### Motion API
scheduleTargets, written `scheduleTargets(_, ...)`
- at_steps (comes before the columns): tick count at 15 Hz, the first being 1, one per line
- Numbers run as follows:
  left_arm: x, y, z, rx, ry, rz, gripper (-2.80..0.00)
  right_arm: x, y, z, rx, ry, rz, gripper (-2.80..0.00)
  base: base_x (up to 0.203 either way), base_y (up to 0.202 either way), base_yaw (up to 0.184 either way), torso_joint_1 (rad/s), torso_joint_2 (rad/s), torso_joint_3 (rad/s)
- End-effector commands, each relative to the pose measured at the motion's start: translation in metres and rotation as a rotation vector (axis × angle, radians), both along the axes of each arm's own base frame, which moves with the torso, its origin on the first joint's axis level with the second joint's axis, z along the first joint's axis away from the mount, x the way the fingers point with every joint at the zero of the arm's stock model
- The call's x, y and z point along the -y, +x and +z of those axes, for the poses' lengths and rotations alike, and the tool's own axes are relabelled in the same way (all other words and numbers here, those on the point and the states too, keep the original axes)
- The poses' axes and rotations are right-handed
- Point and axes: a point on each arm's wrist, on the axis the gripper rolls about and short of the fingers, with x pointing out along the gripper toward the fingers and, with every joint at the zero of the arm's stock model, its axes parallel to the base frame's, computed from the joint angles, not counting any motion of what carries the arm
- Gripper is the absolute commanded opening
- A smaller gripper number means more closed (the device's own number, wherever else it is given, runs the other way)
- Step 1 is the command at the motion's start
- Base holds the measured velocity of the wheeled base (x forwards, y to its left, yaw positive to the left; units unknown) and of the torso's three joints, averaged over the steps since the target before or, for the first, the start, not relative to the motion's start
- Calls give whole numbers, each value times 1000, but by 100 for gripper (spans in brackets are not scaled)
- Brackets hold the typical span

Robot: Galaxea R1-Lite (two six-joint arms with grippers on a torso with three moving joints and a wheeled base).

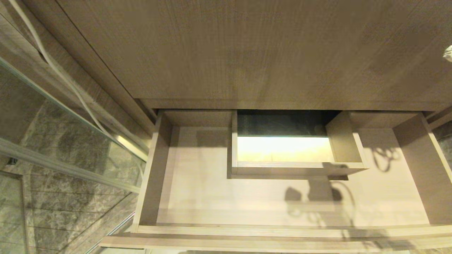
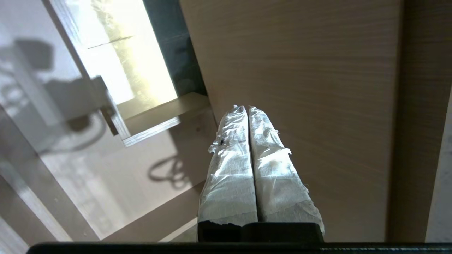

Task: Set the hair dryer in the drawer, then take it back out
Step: Pull open the drawer

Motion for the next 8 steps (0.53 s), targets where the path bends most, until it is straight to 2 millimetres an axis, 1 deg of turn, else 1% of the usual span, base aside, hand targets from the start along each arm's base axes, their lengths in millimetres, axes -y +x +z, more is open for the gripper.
scheduleTargets(1,0,0,0,0,0,0,-280,0,8,3,-1,-5,-14,-280,0,0,0,0,0,0)
scheduleTargets(3,0,0,0,-1,0,0,-280,5,11,25,84,40,-103,-280,0,0,0,0,0,0)
scheduleTargets(5,0,0,0,0,0,0,-280,13,12,27,85,81,-203,-280,0,0,0,0,0,0)
scheduleTargets(7,0,0,0,-1,0,0,-280,12,13,28,91,88,-204,-280,0,0,0,0,0,0)
scheduleTargets(8,0,0,0,0,0,0,-280,12,18,27,87,122,-212,-280,0,0,0,0,0,0)
